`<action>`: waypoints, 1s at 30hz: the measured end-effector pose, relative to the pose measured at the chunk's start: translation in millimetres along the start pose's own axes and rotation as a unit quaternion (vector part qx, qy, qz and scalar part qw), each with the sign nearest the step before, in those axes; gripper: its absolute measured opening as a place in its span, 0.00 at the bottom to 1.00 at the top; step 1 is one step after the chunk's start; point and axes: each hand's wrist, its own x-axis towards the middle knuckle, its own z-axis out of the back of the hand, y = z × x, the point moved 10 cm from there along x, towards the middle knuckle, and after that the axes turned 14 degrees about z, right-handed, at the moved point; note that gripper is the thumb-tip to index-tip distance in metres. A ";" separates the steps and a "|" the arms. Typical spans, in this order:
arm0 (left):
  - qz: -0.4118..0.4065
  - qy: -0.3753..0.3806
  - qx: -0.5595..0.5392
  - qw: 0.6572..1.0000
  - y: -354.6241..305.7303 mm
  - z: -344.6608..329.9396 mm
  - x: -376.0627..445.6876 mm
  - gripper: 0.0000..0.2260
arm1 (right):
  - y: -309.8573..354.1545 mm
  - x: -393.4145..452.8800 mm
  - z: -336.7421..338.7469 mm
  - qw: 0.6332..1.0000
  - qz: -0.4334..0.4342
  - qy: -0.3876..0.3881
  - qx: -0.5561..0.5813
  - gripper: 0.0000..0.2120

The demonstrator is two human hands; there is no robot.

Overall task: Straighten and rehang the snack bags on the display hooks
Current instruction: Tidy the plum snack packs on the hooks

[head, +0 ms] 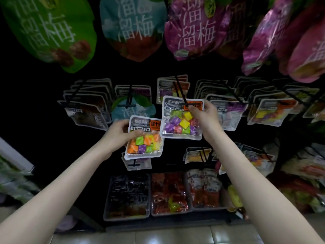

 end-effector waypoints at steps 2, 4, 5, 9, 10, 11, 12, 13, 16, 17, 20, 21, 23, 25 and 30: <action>-0.011 -0.001 0.009 1.000 -0.3 -0.5 -0.1 0.07 | 0.5 2.0 1.2 1.000 0.005 0.014 -0.027 0.06; -0.011 0.001 0.001 1.000 -0.9 -1.5 -0.8 0.07 | 0.0 4.0 2.2 0.999 0.013 0.020 -0.044 0.06; -0.008 0.002 -0.007 1.000 -0.7 -2.2 -0.5 0.07 | -0.9 5.8 2.6 0.998 0.016 0.017 -0.050 0.05; -0.005 -0.001 -0.012 1.000 -2.9 -2.5 0.6 0.07 | 4.3 13.2 -1.7 0.990 0.046 -0.016 -0.134 0.08; -0.007 0.000 -0.014 1.000 -4.2 -3.0 0.6 0.07 | 8.5 16.5 -5.1 0.983 0.064 -0.018 -0.172 0.11; -0.007 -0.001 -0.016 1.000 -4.7 -2.8 0.7 0.07 | 11.7 19.6 -9.2 0.976 0.072 -0.013 -0.207 0.14; -0.008 -0.001 -0.017 1.000 -5.8 -2.4 0.3 0.08 | 12.3 22.3 -13.3 0.969 0.069 -0.004 -0.235 0.17; -0.010 0.001 -0.016 1.000 -7.2 -2.2 -0.7 0.08 | 9.0 25.6 -16.3 0.963 0.059 0.011 -0.262 0.18; -0.012 0.021 -0.017 1.000 -11.1 -5.5 -1.5 0.08 | -4.4 23.7 -16.9 0.952 0.032 0.048 -0.299 0.17; -0.012 0.021 -0.019 1.000 -12.4 -7.0 -0.2 0.08 | -8.6 19.6 -15.1 0.955 0.035 0.048 -0.290 0.18; -0.012 0.004 -0.044 0.999 -19.5 -12.2 6.3 0.07 | -0.2 1.3 -5.5 0.966 0.098 0.022 -0.238 0.19; -0.012 0.007 -0.055 0.998 -22.7 -17.3 9.1 0.07 | 2.0 -4.6 -6.2 0.972 0.106 0.038 -0.208 0.20; -0.026 0.030 -0.061 0.997 -34.1 -33.7 12.7 0.12 | -1.7 -14.1 -13.7 0.987 0.078 0.095 -0.103 0.23; -0.066 0.052 -0.049 0.995 -51.2 -52.0 12.1 0.17 | -1.4 -17.3 -14.3 0.988 0.075 0.120 -0.059 0.28; -0.186 0.010 0.101 0.977 -84.2 -80.7 6.2 0.25 | 18.1 -17.0 0.4 0.980 0.170 0.083 -0.056 0.21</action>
